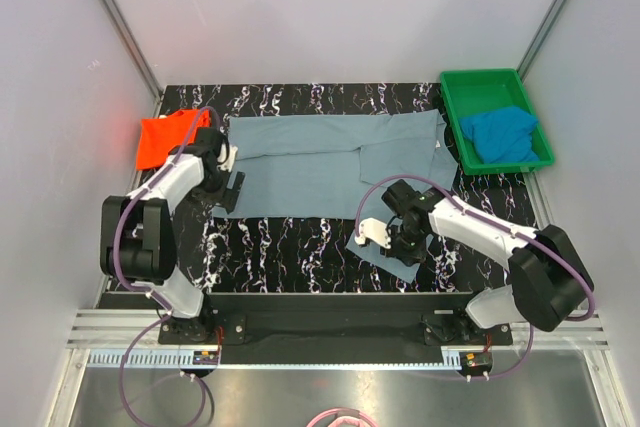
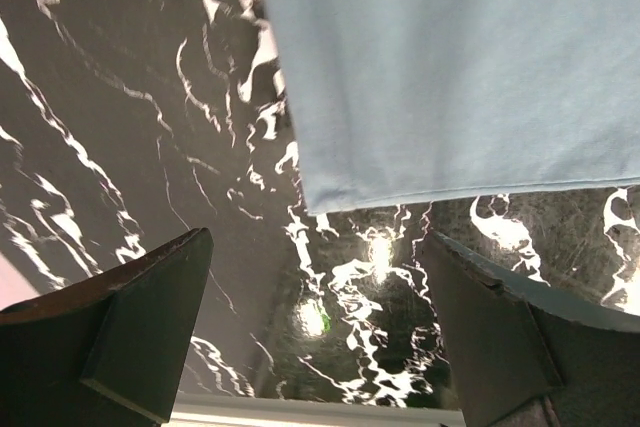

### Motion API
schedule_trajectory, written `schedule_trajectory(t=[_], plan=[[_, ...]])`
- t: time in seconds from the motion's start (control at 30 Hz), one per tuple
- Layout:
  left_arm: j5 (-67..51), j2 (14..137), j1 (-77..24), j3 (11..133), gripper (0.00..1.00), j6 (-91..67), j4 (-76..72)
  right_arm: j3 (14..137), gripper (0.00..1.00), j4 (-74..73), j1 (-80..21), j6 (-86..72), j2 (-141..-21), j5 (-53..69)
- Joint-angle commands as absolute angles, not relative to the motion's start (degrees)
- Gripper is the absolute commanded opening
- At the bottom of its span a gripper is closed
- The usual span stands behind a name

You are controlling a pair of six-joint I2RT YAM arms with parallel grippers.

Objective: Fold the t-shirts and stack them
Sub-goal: Fold the tshirt

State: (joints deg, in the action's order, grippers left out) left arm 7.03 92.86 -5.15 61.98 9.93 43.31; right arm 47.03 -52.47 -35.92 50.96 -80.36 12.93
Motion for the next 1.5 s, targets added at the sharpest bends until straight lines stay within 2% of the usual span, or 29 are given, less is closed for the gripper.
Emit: schedule_trajectory(t=[0.0, 0.1, 0.13, 0.17, 0.3, 0.43, 0.57, 0.63, 0.73, 0.8, 0.87, 1.0, 1.03, 1.13, 1.23, 1.47], plan=[[1.59, 93.51, -3.43, 64.25, 0.93, 6.86, 45.09, 48.78, 0.20, -54.14, -36.65, 50.72, -79.19, 12.22], [-2.45, 94.92, -2.29, 64.60, 0.93, 5.54, 45.96, 48.34, 0.31, -53.61, -36.56, 50.45, -79.28, 12.92], [-3.94, 95.79, -2.02, 64.77, 0.93, 5.19, 46.66, 48.25, 0.38, -53.61, -36.56, 50.54, -79.36, 13.09], [-4.56, 96.24, -1.93, 64.95, 0.93, 5.19, 46.67, 48.25, 0.39, -53.87, -36.56, 50.62, -79.37, 13.36], [-6.76, 99.75, -0.97, 66.44, 0.91, 4.92, 46.76, 48.16, 0.40, -55.10, -36.56, 51.94, -79.63, 15.11], [-11.50, 105.45, 2.45, 69.34, 0.74, 3.96, 48.16, 48.43, 0.40, -56.86, -36.65, 52.64, -80.15, 16.78], [-11.78, 105.73, 4.48, 69.88, 0.69, 4.48, 48.60, 47.99, 0.39, -56.25, -36.65, 53.35, -80.33, 16.96], [-12.04, 104.95, 5.18, 69.26, 0.58, 4.39, 48.52, 47.73, 0.39, -55.20, -36.65, 53.09, -80.77, 17.14], [-12.22, 103.98, 5.36, 68.65, 0.33, 4.48, 48.87, 47.90, 0.39, -54.93, -36.74, 52.82, -81.56, 17.31], [-12.30, 103.01, 5.36, 68.12, 0.31, 4.57, 48.78, 47.99, 0.39, -55.02, -36.74, 52.82, -81.56, 17.31], [-12.48, 102.75, 5.36, 67.59, 0.23, 4.75, 48.61, 47.81, 0.39, -54.93, -36.83, 53.00, -81.56, 17.31], [-12.92, 103.18, 5.36, 67.32, 0.14, 4.66, 48.60, 47.64, 0.39, -54.67, -37.00, 52.82, -82.18, 17.40], [-12.92, 103.18, 5.36, 67.32, 0.00, 4.75, 48.69, 47.46, 0.39, -54.06, -37.00, 52.82, -82.09, 17.14], [-12.39, 102.83, 5.36, 67.15, 0.00, 4.83, 49.04, 46.58, 0.41, -52.38, -37.00, 52.47, -81.56, 16.88], [-12.48, 102.39, 5.45, 66.97, 0.00, 4.75, 49.04, 45.79, 0.48, -51.68, -37.18, 53.34, -81.65, 16.53], [-12.04, 102.83, 5.45, 67.67, 0.00, 4.75, 48.95, 45.18, 0.53, -52.03, -39.28, 54.23, -83.14, 17.67]])
